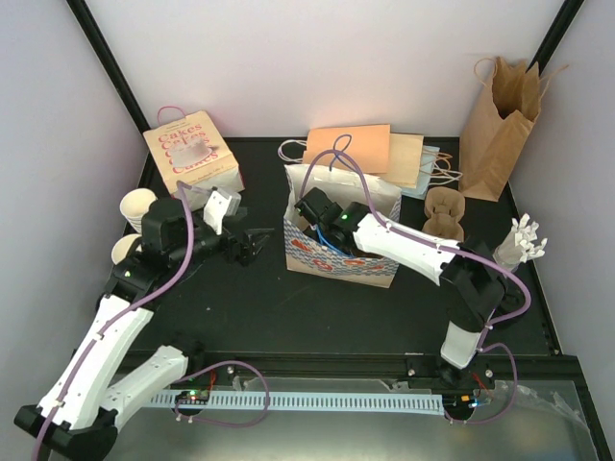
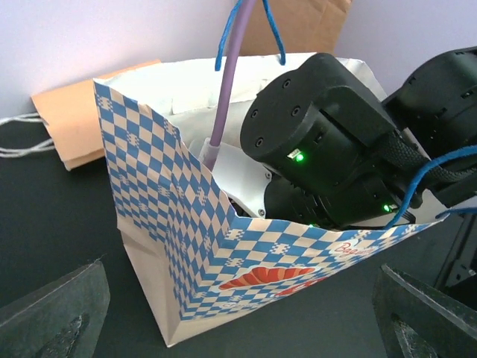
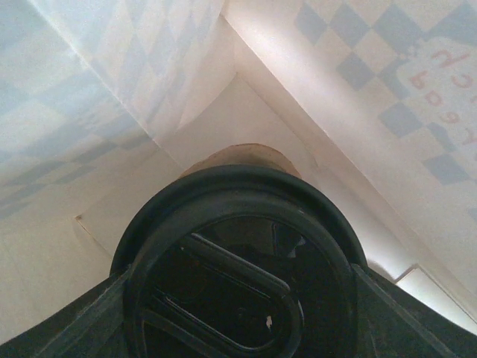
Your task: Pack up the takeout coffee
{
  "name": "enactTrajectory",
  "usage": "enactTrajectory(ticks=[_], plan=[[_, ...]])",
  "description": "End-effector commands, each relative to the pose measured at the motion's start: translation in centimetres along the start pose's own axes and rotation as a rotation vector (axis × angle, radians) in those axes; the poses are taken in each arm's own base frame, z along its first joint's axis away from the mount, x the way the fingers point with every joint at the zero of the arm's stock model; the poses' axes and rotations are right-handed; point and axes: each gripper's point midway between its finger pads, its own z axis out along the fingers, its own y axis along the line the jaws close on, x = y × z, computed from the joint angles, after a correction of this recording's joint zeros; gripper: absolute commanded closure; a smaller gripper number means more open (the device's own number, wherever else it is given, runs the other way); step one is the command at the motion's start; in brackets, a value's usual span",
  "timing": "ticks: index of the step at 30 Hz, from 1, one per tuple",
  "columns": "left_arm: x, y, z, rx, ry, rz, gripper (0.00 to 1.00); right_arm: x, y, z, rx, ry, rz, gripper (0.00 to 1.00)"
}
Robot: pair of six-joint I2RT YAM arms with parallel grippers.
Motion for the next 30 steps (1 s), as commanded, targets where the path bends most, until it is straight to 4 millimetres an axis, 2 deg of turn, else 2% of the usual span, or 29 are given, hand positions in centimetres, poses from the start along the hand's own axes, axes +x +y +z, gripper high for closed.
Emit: enactTrajectory(ticks=[1,8,14,21,27,30], plan=[[0.0,-0.6,0.4,0.039,0.057,-0.111,0.01,10.1,1.1,4.3,-0.006,0.349,-0.062,0.38],[0.3,-0.3,1.1,0.039,0.095,-0.142,0.01,10.7,0.7,4.2,0.032,0.348,-0.079,0.38],[-0.1,-0.4,1.2,0.045,0.082,-0.145,0.01,8.9,1.8,3.1,-0.045,0.299,-0.066,0.37],[-0.1,-0.2,1.0,0.031,0.081,-0.142,0.01,6.6,1.4,1.3,-0.038,0.252,-0.052,0.36],[0.2,-0.3,1.0,0.031,0.093,-0.147,0.01,5.8,1.6,0.5,-0.055,0.234,-0.047,0.36],[0.1,-0.4,0.8,0.032,0.09,-0.141,0.01,5.3,1.5,0.1,-0.046,0.221,-0.047,0.27]])
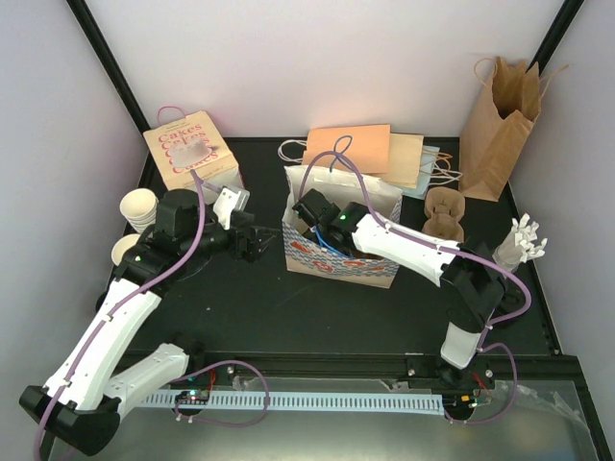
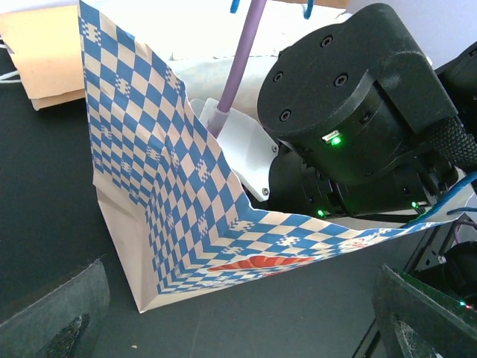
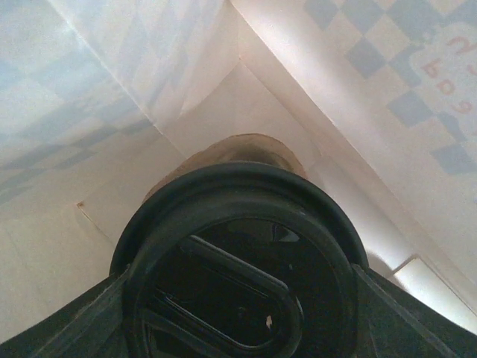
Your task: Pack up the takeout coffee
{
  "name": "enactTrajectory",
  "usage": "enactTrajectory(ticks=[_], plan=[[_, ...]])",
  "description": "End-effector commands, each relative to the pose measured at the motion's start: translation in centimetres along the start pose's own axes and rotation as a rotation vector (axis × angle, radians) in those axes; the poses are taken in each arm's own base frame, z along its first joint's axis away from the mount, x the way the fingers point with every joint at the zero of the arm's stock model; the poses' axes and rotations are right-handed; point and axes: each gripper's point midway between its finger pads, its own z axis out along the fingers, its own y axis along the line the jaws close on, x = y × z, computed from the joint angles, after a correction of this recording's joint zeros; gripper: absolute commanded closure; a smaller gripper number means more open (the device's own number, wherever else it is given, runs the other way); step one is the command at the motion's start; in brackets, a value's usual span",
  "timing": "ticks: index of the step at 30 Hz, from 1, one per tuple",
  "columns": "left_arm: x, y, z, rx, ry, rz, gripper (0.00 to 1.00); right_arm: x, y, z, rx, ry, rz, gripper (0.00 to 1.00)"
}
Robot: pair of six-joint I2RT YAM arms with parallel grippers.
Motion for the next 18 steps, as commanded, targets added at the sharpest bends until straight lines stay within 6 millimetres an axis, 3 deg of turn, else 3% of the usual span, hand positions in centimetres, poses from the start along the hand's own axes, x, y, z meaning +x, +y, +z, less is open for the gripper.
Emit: enactTrajectory(ticks=[1,5,18], plan=[[-1.4,-1.1,-1.3,0.014,-0.039,0.016,0.01,4.8,1.2,0.8,-0.051,0.205,-0.035,0.21],[-1.4,-1.2,-1.6,0.01,-0.048,0.019,0.01,3.2,0.5,-0.5,-0.022,0.17,-0.036,0.01],[-1.0,-1.3,-1.5,0.023,-0.015,-0.025,0.01,0.3,-0.5,-4.6,-0.014,0.098,-0.036,0.0]])
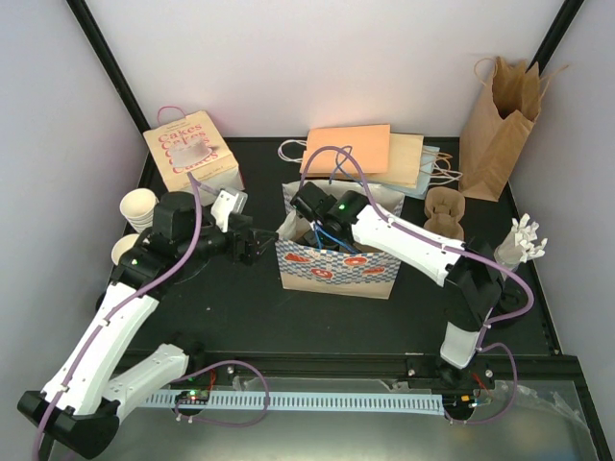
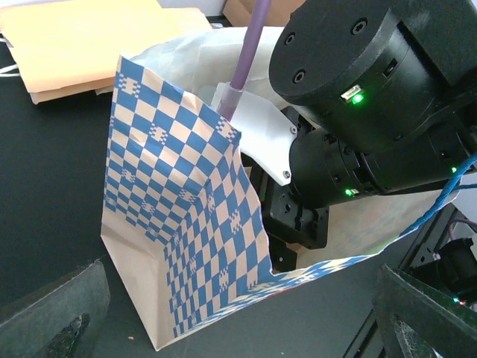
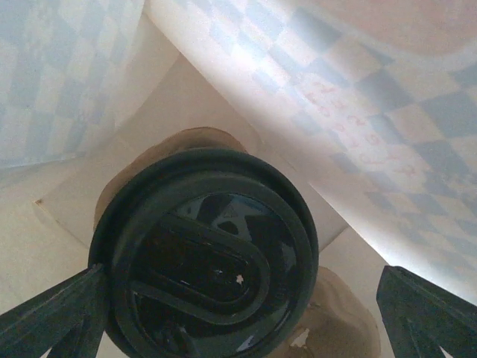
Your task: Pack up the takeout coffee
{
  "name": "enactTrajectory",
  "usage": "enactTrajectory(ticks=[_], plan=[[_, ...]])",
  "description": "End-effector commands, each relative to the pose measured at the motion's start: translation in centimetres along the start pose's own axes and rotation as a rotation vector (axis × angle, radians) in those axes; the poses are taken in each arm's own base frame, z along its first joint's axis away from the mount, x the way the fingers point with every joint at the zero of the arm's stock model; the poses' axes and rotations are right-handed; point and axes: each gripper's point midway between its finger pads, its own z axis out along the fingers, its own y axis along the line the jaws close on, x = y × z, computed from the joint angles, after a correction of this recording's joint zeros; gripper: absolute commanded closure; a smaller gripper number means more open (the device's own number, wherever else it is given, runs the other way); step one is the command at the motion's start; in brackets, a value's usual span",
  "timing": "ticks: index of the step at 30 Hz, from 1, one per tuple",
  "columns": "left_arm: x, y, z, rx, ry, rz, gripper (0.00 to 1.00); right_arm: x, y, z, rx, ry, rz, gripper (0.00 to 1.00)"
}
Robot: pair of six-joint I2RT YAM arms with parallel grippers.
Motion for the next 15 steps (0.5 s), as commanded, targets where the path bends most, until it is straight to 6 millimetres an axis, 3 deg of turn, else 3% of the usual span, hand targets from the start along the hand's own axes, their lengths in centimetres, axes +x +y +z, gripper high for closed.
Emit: enactTrajectory(ticks=[1,8,15], plan=[[-1.3,-1.0,-0.6,0.022,0.001,-0.029,0.01,-0.2,-0.4,-2.2,0.002,-0.013,-0.007,0.0],[-1.3,-0.6,-0.3,0.004,0.039,-0.069,0.01,-0.6,-1.1,-4.2,0.014,-0.053,0.005,0.0],[-2.0,1.1,-0.8,-0.107,0.008,-0.171,0.01,-0.4,-1.7,-5.5,0.025,-0.089,0.017,0.0]])
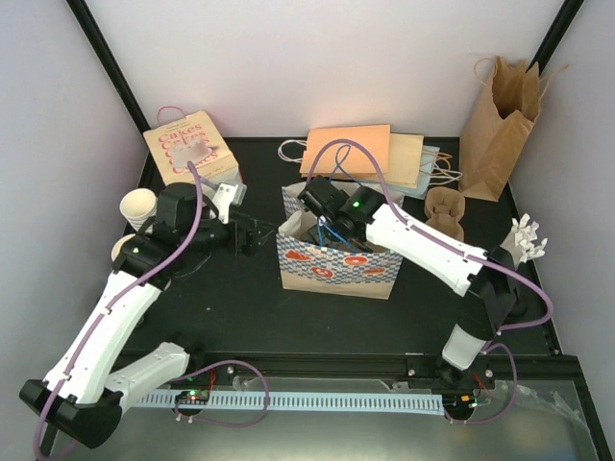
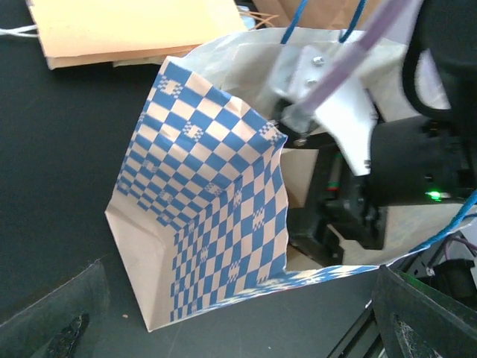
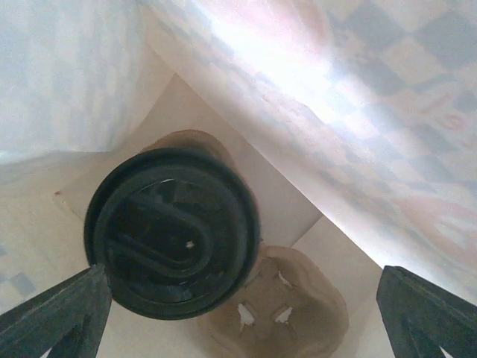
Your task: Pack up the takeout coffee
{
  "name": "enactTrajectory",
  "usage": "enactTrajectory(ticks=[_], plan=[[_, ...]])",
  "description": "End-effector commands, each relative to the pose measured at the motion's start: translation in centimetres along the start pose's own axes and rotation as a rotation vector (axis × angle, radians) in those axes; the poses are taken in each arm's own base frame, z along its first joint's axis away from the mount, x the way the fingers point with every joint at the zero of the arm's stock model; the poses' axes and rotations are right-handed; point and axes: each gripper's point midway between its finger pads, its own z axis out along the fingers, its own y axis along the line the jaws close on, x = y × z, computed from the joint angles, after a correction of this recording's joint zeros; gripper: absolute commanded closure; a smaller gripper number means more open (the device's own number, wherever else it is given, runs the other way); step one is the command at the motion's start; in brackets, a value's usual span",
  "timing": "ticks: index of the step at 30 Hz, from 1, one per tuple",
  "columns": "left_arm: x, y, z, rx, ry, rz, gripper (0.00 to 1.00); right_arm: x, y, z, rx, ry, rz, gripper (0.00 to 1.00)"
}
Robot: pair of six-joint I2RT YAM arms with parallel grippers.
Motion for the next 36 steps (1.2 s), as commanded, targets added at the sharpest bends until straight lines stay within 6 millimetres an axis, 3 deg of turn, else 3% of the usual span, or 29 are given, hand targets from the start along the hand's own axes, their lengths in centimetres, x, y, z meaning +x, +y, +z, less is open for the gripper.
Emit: enactTrajectory(ticks=[1,4,16,36], plan=[[-1.7,0.5,-1.5,-0.072,-0.052,-0.062,0.01,-0.4,-0.9,-2.1,0.024,-0.058,0.01,0.0],[-1.6,1.3,-1.8,-0.115,-0.074,-0.066,0.01,-0.4,-1.1,-2.6,0.026,-0.076,0.018,0.0],[-1.3,-1.5,-1.6,0.051,-0.055,-0.053,0.01,-1.0,-1.9,-6.4,0.007,-0.187,0.054,0.0],[-1.9,-2.8,-0.6,0.006,-0.007,-0.065,0.01,-1.9,-4.4,-13.0,0.021,-0.436,0.162,0.0]])
